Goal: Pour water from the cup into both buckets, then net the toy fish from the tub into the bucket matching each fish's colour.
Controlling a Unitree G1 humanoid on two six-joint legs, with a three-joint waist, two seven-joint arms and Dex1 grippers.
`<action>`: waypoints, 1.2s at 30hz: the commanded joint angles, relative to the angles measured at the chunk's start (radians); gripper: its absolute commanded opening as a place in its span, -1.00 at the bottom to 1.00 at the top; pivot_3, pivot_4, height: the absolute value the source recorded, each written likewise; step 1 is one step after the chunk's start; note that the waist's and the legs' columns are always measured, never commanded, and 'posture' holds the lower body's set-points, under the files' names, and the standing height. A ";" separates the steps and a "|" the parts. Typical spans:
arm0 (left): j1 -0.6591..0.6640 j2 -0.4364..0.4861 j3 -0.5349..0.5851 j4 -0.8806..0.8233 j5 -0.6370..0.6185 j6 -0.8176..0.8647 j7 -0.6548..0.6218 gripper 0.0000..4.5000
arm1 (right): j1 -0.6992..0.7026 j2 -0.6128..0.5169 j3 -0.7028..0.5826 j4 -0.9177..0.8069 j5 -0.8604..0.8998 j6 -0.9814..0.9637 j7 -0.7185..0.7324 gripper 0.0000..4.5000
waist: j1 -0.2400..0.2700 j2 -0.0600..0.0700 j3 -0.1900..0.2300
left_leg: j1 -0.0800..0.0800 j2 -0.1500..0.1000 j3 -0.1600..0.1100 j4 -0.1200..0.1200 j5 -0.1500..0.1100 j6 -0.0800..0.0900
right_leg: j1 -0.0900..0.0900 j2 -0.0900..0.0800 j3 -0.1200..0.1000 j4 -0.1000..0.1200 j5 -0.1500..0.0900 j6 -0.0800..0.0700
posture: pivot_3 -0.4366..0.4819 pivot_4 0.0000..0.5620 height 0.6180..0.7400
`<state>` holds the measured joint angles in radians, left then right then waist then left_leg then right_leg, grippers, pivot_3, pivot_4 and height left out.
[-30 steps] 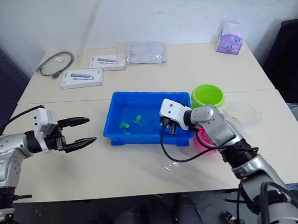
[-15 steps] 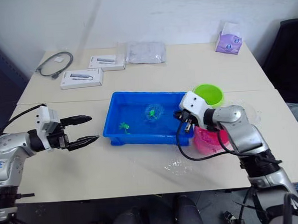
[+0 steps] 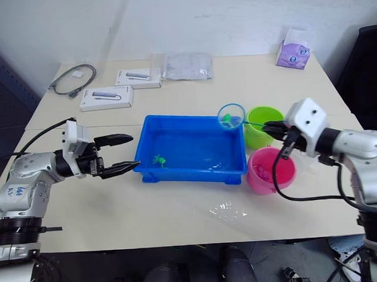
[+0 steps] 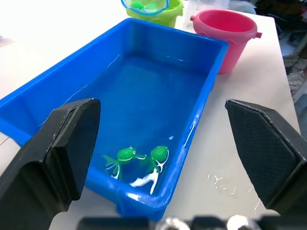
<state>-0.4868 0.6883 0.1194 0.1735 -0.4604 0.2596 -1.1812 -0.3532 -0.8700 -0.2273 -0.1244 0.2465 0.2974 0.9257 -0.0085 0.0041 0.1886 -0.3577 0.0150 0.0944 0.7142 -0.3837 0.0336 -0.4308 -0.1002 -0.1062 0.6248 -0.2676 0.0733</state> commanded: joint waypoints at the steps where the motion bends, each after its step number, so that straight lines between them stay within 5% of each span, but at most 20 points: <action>1: -0.031 -0.015 -0.013 0.004 0.005 -0.026 -0.014 0.99 | 0.029 -0.032 -0.089 0.063 -0.050 -0.150 -0.050 -1.00 | 0.005 0.000 0.000 | 0.000 0.000 0.000 0.000 0.000 0.000 | 0.000 0.000 0.000 0.000 0.000 0.000 | -0.05 -0.47 1.00; 10: -0.080 -0.097 -0.038 0.007 -0.001 -0.062 -0.002 0.99 | 0.090 -0.112 -0.032 0.332 -0.358 -0.707 -0.245 -1.00 | 0.005 0.000 0.000 | 0.001 0.000 0.003 0.000 0.000 0.000 | 0.000 0.001 0.002 0.001 0.000 0.000 | -0.05 -0.47 1.00; 18: -0.118 -0.139 -0.046 0.003 -0.002 -0.075 0.015 0.99 | 0.064 -0.219 0.028 0.459 -0.732 -1.045 -0.619 -1.00 | 0.004 0.002 0.001 | 0.002 0.001 0.003 0.000 0.001 -0.002 | 0.000 0.001 0.003 0.000 0.000 0.000 | -0.05 -0.47 1.00; 25: -0.134 -0.178 -0.055 0.030 0.002 -0.092 0.032 0.99 | 0.101 -0.284 0.070 0.497 -1.015 -1.073 -0.956 -1.00 | 0.005 0.002 0.001 | 0.002 0.001 0.003 0.000 0.002 -0.003 | 0.000 0.002 0.003 -0.002 0.000 0.000 | -0.05 -0.47 1.00; 36: -0.209 -0.204 -0.096 0.103 0.020 -0.085 -0.008 0.99 | 0.020 -0.359 0.256 0.628 -1.235 -1.086 -1.259 -1.00 | 0.005 0.002 0.001 | 0.002 0.001 0.003 0.000 0.003 -0.004 | 0.001 0.003 0.004 -0.003 0.000 0.000 | -0.05 -0.47 1.00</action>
<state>-0.6733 0.4836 0.0200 0.2686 -0.4438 0.1882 -1.1773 -0.3200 -1.1994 0.0186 0.4816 -0.9678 -0.7868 -0.2817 -0.0040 0.0060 0.1894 -0.3557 0.0160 0.0972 0.7144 -0.3808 0.0300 -0.4301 -0.0970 -0.1026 0.6224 -0.2677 0.0735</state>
